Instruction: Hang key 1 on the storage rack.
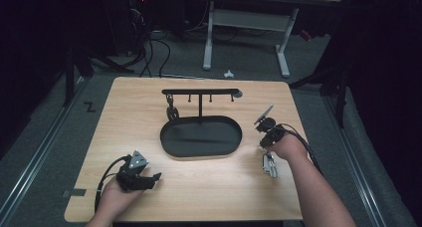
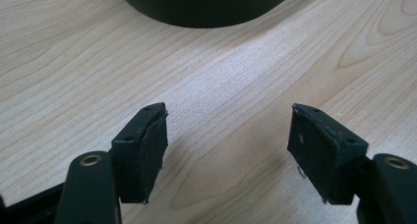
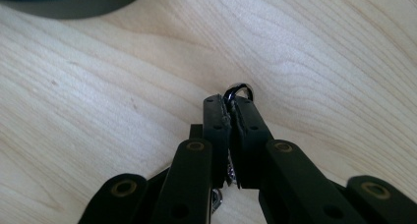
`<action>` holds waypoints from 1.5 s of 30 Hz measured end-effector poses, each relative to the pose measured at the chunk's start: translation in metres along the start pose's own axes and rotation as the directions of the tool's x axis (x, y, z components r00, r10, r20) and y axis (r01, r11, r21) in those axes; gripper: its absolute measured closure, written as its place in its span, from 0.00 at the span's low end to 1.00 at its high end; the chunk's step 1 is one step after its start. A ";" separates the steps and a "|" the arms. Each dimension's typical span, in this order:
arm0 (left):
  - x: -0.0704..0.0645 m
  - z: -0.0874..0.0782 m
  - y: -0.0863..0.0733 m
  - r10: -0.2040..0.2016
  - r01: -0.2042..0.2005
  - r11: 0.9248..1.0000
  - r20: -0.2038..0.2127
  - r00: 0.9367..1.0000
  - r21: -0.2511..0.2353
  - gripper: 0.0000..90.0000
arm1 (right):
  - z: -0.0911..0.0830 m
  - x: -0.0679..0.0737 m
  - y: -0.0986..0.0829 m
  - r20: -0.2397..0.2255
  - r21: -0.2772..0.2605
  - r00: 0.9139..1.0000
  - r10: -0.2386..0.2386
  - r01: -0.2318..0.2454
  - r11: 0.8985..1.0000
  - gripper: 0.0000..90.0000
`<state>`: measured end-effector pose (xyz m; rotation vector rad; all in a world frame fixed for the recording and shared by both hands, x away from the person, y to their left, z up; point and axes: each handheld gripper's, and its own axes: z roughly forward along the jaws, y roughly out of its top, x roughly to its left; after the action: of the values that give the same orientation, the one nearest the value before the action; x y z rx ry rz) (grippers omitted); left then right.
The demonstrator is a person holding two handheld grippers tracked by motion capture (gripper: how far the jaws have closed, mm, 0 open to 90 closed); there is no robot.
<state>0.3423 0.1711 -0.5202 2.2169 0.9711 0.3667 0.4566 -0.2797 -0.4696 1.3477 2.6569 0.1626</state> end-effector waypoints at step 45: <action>-0.004 0.003 0.000 0.009 -0.009 1.000 0.006 1.000 0.020 0.35 | -0.065 0.030 -0.048 -0.142 -0.313 0.987 0.075 -0.117 0.942 0.96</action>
<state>0.3411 0.1671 -0.5222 2.2402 0.9661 0.3559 0.3893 -0.2855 -0.4160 1.3957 2.5180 0.6851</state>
